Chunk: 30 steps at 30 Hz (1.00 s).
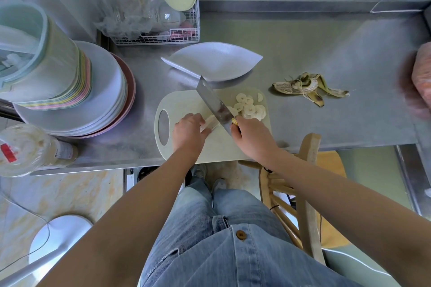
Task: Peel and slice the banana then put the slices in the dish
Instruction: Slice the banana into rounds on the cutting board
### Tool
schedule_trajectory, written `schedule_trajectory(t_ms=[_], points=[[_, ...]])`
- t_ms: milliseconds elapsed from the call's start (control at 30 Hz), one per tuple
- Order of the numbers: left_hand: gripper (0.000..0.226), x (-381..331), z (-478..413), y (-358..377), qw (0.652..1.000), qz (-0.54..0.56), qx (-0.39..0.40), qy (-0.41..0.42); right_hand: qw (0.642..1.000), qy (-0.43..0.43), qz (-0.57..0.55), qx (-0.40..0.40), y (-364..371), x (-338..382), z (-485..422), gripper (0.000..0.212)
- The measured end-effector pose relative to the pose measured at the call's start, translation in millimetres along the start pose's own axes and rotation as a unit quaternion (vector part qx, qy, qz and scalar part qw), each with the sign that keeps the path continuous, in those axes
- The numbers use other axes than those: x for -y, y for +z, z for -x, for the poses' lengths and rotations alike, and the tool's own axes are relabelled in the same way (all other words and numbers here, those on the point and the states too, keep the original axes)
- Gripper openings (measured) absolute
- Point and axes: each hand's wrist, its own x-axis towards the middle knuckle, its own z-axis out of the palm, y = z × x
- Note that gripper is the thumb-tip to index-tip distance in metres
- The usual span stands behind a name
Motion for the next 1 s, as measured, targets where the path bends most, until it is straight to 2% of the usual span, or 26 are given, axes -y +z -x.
schedule_trajectory(t_ms=[400,767,1000], points=[[0.021,1,0,1,1.000,0.005,-0.004,-0.002,0.999,0.001,0.047,0.019,19,2,-5,0.025],[0.022,0,0,1,1.000,0.009,-0.004,-0.001,1.000,0.002,0.008,-0.027,3,-2,-3,0.024],[0.021,0,0,1,1.000,0.002,-0.003,-0.004,1.000,-0.011,0.002,-0.010,2,-1,2,0.024]])
